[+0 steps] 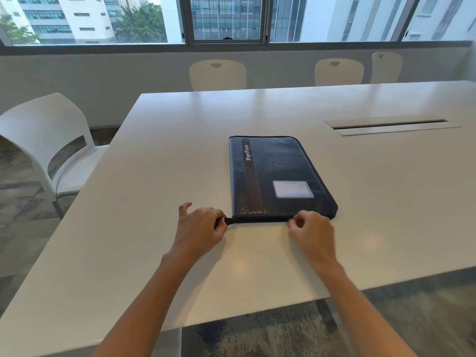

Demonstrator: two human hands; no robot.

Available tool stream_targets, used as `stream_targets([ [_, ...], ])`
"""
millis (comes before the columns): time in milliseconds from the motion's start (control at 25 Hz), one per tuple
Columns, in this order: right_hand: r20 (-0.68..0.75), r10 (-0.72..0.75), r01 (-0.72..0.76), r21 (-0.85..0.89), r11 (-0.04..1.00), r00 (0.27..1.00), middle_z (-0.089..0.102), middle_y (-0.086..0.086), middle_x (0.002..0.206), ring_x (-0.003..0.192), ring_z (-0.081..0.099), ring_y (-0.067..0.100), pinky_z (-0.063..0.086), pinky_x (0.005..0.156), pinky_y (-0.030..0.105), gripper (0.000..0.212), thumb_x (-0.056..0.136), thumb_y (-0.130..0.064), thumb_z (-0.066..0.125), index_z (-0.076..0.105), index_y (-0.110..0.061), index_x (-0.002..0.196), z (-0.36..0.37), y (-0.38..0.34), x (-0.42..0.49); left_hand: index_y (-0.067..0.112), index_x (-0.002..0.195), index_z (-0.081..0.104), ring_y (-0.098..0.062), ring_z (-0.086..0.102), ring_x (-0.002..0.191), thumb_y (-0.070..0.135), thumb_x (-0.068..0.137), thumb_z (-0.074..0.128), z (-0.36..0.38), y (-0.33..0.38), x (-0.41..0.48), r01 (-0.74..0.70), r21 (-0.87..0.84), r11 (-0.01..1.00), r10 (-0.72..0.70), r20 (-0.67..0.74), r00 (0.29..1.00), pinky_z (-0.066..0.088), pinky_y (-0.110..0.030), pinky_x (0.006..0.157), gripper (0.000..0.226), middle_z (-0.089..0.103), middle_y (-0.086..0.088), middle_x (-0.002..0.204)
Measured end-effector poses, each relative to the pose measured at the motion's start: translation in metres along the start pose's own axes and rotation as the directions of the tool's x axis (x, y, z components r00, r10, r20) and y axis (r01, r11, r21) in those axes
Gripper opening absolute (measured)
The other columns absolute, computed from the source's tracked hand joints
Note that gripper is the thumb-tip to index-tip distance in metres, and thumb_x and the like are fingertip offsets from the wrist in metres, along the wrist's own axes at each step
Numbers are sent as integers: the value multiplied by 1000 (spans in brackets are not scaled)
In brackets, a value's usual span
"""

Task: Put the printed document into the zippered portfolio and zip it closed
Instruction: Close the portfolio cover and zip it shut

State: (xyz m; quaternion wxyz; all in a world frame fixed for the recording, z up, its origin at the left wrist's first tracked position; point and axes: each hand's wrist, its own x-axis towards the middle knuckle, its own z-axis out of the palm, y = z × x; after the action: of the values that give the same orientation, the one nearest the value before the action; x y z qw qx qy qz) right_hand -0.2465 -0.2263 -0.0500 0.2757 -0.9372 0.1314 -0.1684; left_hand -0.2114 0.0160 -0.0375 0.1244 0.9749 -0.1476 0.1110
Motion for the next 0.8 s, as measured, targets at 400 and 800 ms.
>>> stream_targets([
  [400, -106, 20, -15, 52, 999, 994, 68, 2, 76, 60, 49, 2, 27, 54, 7, 11, 86, -19, 68, 73, -12, 80, -31, 57, 18, 27, 126, 57, -14, 51, 119, 51, 83, 50, 0, 51, 21, -219, 41, 975, 219, 7, 976, 21, -49, 112, 50, 56, 9, 130],
  [800, -89, -51, 60, 96, 994, 995, 70, 2, 79, 64, 55, 10, 32, 56, 12, 12, 84, -21, 68, 73, -12, 78, -13, 41, 18, 17, 151, 27, -25, 26, 145, 46, 101, 20, 64, 98, 69, -503, 176, 846, 475, 179, 862, 27, -53, 115, 58, 30, -3, 157],
])
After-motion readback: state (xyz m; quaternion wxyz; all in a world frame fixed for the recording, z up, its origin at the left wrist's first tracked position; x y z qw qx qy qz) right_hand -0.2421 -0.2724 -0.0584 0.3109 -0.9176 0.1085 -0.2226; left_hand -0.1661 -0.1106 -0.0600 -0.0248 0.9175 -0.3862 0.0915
